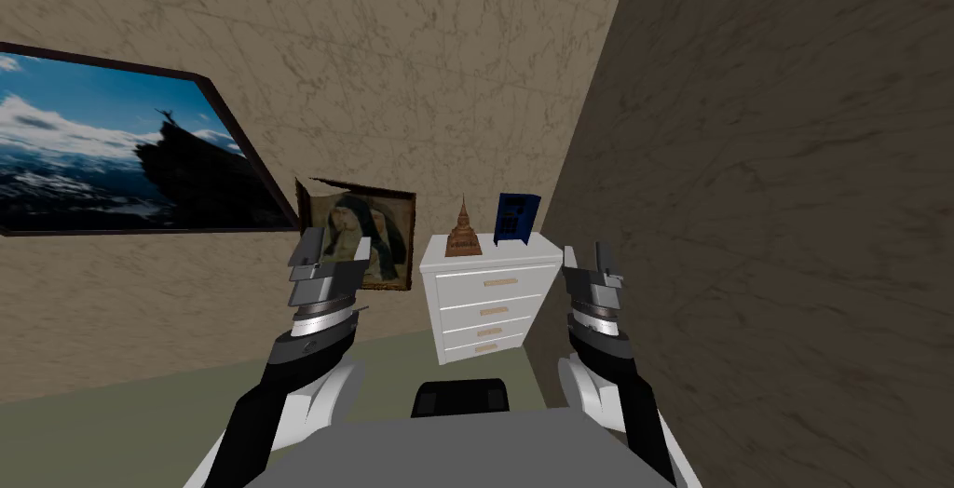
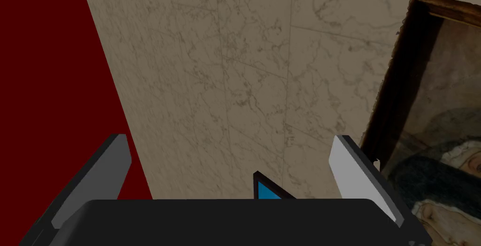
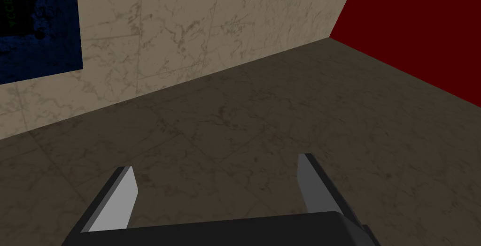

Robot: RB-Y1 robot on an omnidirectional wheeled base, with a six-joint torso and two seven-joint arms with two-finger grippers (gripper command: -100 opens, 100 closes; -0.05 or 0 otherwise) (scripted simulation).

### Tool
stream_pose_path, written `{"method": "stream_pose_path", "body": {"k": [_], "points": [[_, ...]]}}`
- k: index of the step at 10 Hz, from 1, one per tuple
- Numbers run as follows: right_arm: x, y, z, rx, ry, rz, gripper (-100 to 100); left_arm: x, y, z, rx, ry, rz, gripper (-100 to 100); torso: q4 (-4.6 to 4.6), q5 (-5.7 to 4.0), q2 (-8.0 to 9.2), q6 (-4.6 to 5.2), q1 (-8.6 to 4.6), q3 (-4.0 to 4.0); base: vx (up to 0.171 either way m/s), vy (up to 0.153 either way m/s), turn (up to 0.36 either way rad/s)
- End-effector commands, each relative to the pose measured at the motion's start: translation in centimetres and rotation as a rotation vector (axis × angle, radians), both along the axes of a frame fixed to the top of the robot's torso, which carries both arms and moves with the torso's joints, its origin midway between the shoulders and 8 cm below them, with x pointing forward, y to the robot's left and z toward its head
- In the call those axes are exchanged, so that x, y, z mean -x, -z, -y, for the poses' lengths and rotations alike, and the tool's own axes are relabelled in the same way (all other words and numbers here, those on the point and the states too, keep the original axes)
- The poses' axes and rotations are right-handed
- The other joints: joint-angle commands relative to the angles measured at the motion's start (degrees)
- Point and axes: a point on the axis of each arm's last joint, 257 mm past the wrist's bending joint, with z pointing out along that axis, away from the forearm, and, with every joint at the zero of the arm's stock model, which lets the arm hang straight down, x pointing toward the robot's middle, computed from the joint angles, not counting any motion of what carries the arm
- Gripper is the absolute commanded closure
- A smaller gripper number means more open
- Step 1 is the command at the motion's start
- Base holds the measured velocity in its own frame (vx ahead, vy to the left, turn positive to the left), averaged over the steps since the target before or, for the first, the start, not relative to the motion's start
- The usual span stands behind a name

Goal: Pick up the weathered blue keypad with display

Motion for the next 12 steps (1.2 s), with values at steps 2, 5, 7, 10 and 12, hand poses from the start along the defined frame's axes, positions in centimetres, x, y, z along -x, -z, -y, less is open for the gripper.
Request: {"method": "stream_pose_path", "body": {"k": [2, 5, 7, 10, 12], "points": [[-1.1, 0.5, -1.3, 0.054, -0.029, -0.013, -100, 0.0, 0.0, 0.0, 0.0, 0.0, 0.0, 0, 0.0, 0.0, 0.03, 0.0, 0.02, 0.01, -0.019, 0.013, -0.05], [-3.3, 1.6, -3.5, 0.153, -0.072, -0.034, -100, 0.0, 0.0, 0.0, 0.0, 0.0, 0.0, 0, 0.04, 0.03, 0.18, 0.0, 0.18, 0.1, -0.053, 0.047, -0.087], [-4.2, 2.1, -4.4, 0.194, -0.087, -0.04, -100, 0.0, 0.0, 0.0, 0.0, 0.0, 0.0, 0, 0.05, 0.04, 0.22, 0.01, 0.19, 0.13, -0.059, 0.04, -0.087], [-6.1, 3.2, -6.3, 0.285, -0.113, -0.051, -100, 0.0, 0.0, 0.0, 0.0, 0.0, 0.0, 0, 0.05, 0.03, 0.25, 0.01, 0.16, 0.14, -0.067, 0.037, -0.104], [-7.7, 4.4, -8.1, 0.389, -0.132, -0.061, -100, 0.0, 0.0, 0.0, 0.0, 0.0, 0.0, 0, 0.05, 0.03, 0.22, 0.01, 0.15, 0.13, -0.077, 0.047, -0.148]]}}
